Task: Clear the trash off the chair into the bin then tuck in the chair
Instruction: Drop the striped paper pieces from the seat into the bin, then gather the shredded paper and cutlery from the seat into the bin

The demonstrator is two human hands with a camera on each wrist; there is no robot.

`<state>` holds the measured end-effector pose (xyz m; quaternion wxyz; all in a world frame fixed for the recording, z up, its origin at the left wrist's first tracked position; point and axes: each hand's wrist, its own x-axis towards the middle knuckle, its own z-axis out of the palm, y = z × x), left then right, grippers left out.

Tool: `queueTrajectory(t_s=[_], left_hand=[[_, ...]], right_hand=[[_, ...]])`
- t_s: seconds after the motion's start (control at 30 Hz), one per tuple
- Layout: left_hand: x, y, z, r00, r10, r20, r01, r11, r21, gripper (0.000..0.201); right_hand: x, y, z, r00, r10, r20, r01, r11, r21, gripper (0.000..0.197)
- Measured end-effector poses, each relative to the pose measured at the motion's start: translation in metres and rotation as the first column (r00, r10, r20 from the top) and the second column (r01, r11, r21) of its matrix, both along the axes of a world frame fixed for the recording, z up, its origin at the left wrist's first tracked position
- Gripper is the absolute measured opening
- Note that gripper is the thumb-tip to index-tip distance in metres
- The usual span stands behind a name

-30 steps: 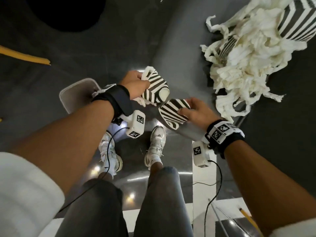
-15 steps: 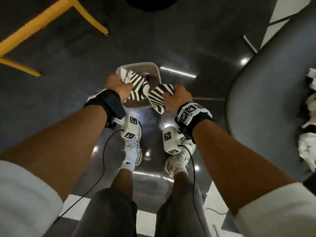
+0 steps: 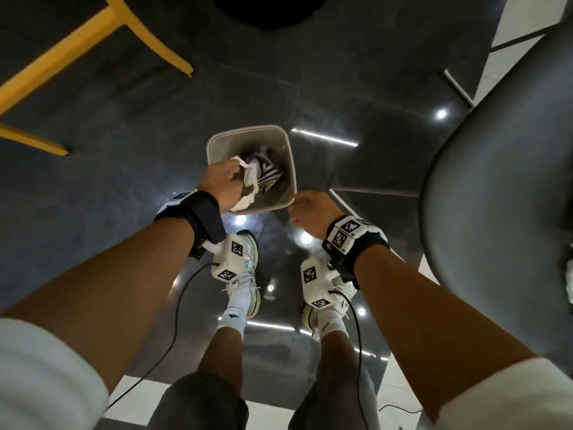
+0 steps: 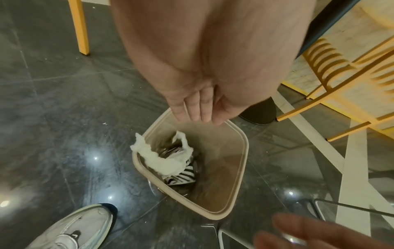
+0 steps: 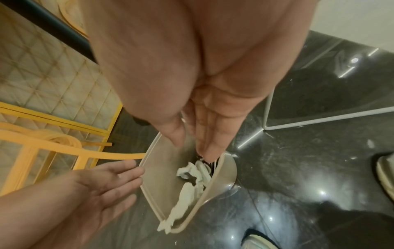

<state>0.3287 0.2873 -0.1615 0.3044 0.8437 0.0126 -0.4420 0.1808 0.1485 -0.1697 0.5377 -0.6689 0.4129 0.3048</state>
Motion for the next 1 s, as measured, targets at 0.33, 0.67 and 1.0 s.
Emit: queueTrajectory(t_s=[0.33,0.67,1.0], left_hand=[[-0.042,-0.109,0.058,0.959,-0.282,0.035,0.282,0.959,-0.018,0.021],[-0.193,-0.332,0.152,0.733,-0.626,0.266,0.679,0.689,-0.251,0.020],[-0.328,-0.537,0.247,0.195,-0.672,0.715,0.970,0.239,-0.040,0.064]], right_hand=[[-0.087,-0.133,0.106,0.947,-0.306,0.099,0.315,0.944,-0.094,0.009],[-0.250,-0.301,0.190,0.828,-0.516,0.221,0.558,0.714,-0.423,0.021],[-0.345,-0.327,0.207,0.793,-0.579,0.190,0.601,0.691,-0.402,0.015]])
